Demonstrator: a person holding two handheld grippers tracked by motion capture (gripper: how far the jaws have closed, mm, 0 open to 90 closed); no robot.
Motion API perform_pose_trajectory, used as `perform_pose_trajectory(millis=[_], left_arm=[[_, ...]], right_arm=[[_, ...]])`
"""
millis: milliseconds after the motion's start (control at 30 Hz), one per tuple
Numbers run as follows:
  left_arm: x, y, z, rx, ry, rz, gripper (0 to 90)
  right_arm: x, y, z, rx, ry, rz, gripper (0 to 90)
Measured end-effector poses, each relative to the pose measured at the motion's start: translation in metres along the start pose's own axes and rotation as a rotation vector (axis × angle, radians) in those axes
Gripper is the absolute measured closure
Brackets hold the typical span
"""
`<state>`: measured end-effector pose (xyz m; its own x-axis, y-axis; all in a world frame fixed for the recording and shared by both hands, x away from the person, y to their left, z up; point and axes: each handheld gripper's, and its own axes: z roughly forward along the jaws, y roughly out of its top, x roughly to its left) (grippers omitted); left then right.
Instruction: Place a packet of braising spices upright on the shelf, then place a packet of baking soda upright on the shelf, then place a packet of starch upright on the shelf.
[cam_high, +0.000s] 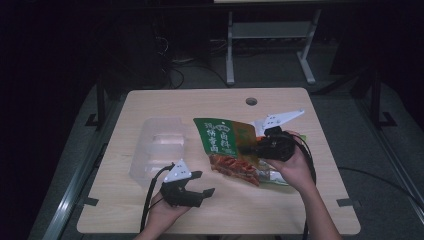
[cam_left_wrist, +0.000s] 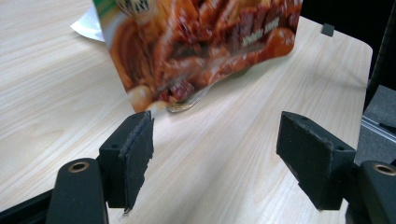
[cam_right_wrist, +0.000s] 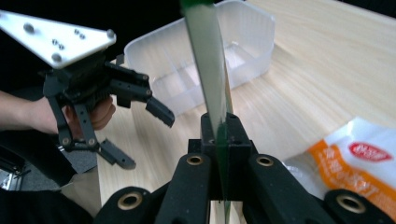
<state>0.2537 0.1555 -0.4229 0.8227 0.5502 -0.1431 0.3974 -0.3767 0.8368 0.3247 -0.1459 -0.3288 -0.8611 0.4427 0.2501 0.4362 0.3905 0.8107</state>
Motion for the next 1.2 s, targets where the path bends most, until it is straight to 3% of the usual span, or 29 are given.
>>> perform_pose_trajectory(millis=[133,267,733,867,1033,1067,1200], left_arm=[[0.0,-0.001,-0.002,-0.011,-0.004,0.002,26.1],[-0.002,0.001,-0.004,-0.018,0.001,0.031,25.8],[-0.001,-0.001,-0.005,-0.015,-0.013,0.039,25.4],[-0.001,-0.001,-0.005,-0.011,-0.014,0.058,25.4],[0.0,-0.001,-0.005,-0.003,-0.012,0.056,25.3],[0.0,-0.003,-0.004,-0.006,-0.016,0.04,25.2],[0.0,-0.004,-0.004,0.005,-0.015,0.056,25.2]], right_arm=[[0.004,0.015,0.003,0.005,-0.011,-0.019,89.7],[0.006,0.026,0.004,0.003,-0.014,-0.026,89.7],[0.002,0.046,0.011,0.01,-0.029,-0.03,89.7],[0.001,0.053,0.014,0.013,-0.033,-0.041,89.7],[-0.001,0.062,0.02,0.014,-0.031,-0.052,89.7],[-0.001,0.064,0.021,0.015,-0.029,-0.055,89.7],[-0.002,0.073,0.026,0.014,-0.026,-0.073,89.8]])
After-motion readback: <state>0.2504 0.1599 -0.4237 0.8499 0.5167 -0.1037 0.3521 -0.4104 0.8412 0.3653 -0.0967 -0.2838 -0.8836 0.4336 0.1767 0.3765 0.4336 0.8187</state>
